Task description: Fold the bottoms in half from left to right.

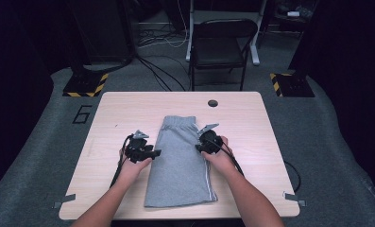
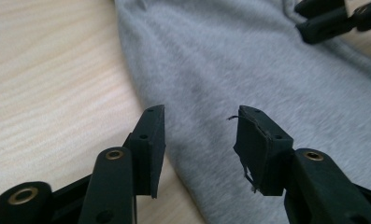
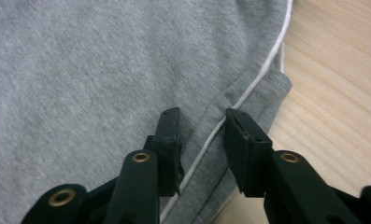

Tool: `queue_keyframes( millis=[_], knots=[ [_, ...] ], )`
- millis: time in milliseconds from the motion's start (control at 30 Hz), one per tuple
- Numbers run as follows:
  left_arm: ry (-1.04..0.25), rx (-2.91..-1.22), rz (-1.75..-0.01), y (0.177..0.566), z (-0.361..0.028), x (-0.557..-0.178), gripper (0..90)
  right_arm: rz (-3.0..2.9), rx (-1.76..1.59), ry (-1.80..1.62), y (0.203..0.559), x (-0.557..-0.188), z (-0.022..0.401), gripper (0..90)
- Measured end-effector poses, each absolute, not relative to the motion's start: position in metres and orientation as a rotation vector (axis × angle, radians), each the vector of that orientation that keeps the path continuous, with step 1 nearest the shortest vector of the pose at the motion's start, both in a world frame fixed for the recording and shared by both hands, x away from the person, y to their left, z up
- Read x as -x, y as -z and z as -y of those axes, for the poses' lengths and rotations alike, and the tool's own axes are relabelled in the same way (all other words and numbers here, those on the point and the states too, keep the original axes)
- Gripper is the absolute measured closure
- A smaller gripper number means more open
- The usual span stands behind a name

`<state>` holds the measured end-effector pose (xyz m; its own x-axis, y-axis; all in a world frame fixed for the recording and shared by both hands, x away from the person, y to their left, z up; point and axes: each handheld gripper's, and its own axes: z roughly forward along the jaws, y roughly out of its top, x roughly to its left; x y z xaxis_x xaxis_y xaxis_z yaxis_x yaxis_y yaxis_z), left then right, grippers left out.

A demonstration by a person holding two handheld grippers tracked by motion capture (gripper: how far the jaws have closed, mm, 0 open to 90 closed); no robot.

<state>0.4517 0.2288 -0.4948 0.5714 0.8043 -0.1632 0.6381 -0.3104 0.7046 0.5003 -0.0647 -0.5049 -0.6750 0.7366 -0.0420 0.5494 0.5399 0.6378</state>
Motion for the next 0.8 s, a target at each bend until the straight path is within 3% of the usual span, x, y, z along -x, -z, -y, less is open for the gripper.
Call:
queue_keyframes(
  millis=[267, 533, 800],
  knots=[
    [-0.244, -2.067, -1.174, 0.508, -0.229, -0.452, 51.9, -2.517, -1.036, -0.847, 0.503, -0.498, 0.069, 81.5],
    [-0.244, -2.086, -1.160, 0.513, -0.223, -0.449, 55.5, -2.555, -1.031, -0.827, 0.501, -0.502, 0.069, 80.9],
    [-0.272, -2.102, -1.149, 0.514, -0.224, -0.449, 72.1, -2.547, -1.023, -0.816, 0.500, -0.501, 0.068, 79.2]
  ],
)
